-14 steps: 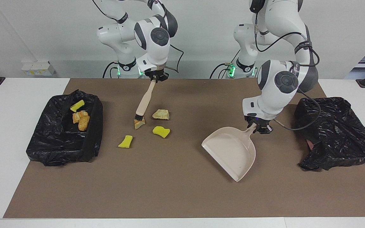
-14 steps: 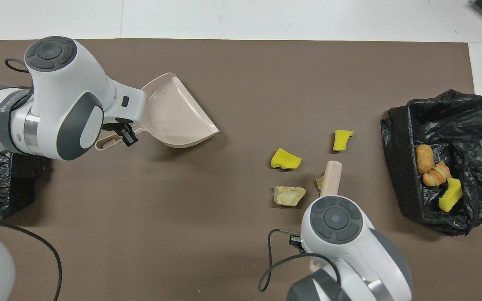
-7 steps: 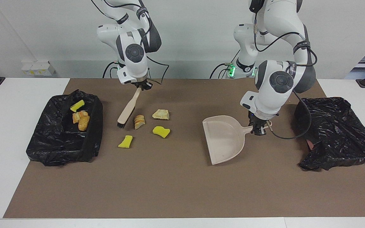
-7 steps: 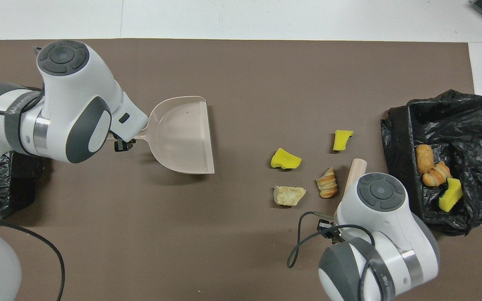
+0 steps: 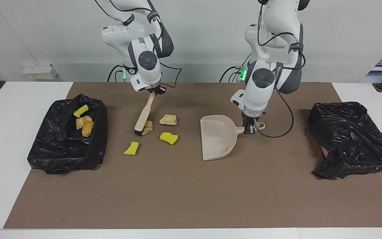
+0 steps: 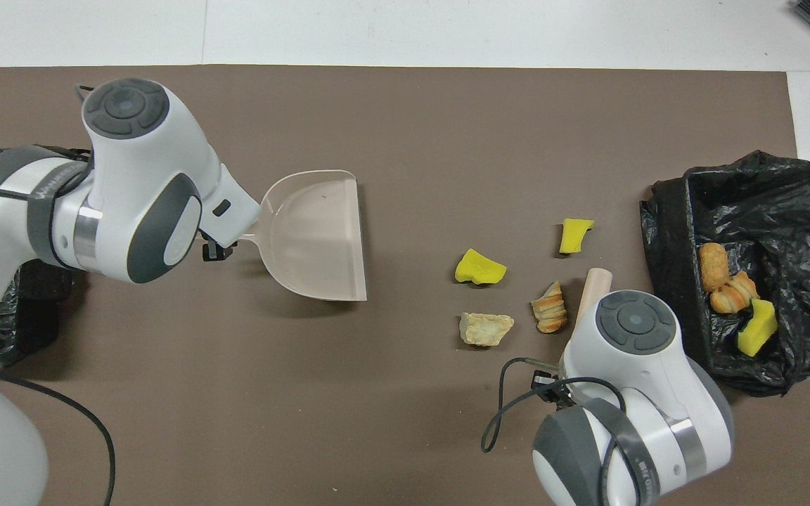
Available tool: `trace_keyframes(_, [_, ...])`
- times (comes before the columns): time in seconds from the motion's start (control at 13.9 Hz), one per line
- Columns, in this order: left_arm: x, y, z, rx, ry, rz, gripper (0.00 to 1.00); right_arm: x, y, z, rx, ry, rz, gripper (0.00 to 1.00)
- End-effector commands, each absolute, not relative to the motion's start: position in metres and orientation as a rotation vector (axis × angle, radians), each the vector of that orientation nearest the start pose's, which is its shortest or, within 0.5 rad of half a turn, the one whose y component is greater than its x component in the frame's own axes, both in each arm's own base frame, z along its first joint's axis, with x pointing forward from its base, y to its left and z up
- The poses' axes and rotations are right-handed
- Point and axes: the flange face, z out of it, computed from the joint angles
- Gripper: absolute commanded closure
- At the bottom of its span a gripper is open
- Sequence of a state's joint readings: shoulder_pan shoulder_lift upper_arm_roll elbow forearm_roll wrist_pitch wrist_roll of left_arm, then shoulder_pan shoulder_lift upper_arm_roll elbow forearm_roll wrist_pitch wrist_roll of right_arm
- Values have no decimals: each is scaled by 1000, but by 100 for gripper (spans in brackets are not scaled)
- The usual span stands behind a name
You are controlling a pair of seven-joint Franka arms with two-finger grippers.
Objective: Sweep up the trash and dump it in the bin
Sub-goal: 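Hold the dustpan by the trash while the right gripper brushes pieces toward it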
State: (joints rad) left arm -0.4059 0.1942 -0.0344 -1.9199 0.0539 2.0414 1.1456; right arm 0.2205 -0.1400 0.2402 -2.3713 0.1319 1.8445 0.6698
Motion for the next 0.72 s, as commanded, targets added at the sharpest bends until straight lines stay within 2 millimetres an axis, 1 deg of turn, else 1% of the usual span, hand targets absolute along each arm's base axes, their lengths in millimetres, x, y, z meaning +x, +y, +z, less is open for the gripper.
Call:
trace_keyframes(0.0, [501,-258,389,-2170,2210,92,100,394,219,361,-3128,364,605,100])
trace_keyframes(0.14, [483,-270,380,-2179,2201,110,100,400,223,363,-3111,303,599,100])
trace_keyframes(0.22, [473,-284,372,-2168,2210,101,100,405,229,363,-3085,282,616,100])
trace_keyframes(0.29, [469,-284,367,-2190,2187,91,100,406,241,358,-3082,252,629,100])
trace_keyframes(0.36, [467,-286,367,-2202,2173,85,100,408,252,357,-3076,226,628,100])
trace_keyframes(0.5, [464,-292,368,-2202,2172,82,100,413,277,363,-3040,187,630,100])
trace_keyframes(0.65, [464,-293,368,-2201,2172,70,100,408,308,372,-3000,133,629,100])
